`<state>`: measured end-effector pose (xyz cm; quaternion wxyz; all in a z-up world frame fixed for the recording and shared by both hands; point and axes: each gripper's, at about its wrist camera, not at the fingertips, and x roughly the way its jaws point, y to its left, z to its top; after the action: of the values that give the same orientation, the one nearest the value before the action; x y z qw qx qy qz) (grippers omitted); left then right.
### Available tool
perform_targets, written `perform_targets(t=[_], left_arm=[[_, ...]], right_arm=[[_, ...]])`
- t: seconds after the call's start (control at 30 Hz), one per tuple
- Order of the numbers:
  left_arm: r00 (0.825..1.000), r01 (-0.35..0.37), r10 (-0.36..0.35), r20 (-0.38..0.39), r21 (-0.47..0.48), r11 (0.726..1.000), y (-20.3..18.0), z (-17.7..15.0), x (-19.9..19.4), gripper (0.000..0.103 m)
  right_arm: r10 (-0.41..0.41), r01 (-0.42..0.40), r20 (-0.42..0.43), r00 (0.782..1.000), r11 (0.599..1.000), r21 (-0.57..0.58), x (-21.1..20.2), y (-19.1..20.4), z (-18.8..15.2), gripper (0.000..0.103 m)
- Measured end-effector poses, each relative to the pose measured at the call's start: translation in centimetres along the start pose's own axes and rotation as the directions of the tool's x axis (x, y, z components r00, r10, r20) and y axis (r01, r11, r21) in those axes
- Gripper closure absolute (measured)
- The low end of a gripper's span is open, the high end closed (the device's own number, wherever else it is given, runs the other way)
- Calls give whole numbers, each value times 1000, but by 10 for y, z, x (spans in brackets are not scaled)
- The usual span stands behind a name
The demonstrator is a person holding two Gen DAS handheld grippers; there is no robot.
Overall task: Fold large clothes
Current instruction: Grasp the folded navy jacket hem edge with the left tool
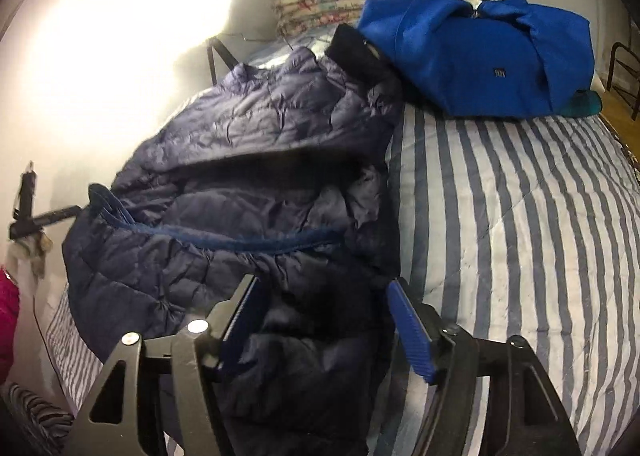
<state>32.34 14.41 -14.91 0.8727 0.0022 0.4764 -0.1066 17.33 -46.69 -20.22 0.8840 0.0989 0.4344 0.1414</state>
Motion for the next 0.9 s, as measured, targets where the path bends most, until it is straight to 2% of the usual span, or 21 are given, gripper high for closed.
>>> perform_targets(t=[0.03,0.13,0.2,0.27,0.33,0.4,0.5,0.63,0.7,0.83,0.9], left_arm=[[1000,26,-26,9,-14,1000,1,4,5,34],[999,45,-45,5,-11,999,0,13,19,34],[999,36,-36,-3,12,999,-4,15,33,34],[997,70,-70,-12,38,997,-7,13,43,34],[998,67,-66,-14,66,996,-11,10,49,34],[997,73,-73,-4,95,993,-15,9,52,35],[999,48,-50,6,127,991,-20,7,55,37],[999,40,-37,-23,149,988,-27,3,61,54],[999,31,-25,-36,177,984,-32,4,62,57],[996,34,-20,-86,162,986,-34,9,66,67],[993,19,3,-114,189,982,-38,12,66,70]], right_arm=[[6,-6,8,1000,1000,-1,-2,0,2,34],[28,-28,21,999,999,-34,-5,2,7,32],[30,-28,14,999,997,-73,-2,3,10,31],[46,-46,-4,999,996,-77,7,0,13,31],[60,-63,-30,998,995,-80,19,-3,15,32],[31,-36,-47,998,993,-114,28,-1,13,32],[-23,19,-16,1000,978,-206,30,12,12,32],[-114,120,39,993,950,-287,27,27,10,32],[-139,149,55,989,942,-300,26,31,8,32],[-177,175,24,984,929,-327,32,41,9,36],[-195,184,-2,981,929,-321,33,41,12,38]])
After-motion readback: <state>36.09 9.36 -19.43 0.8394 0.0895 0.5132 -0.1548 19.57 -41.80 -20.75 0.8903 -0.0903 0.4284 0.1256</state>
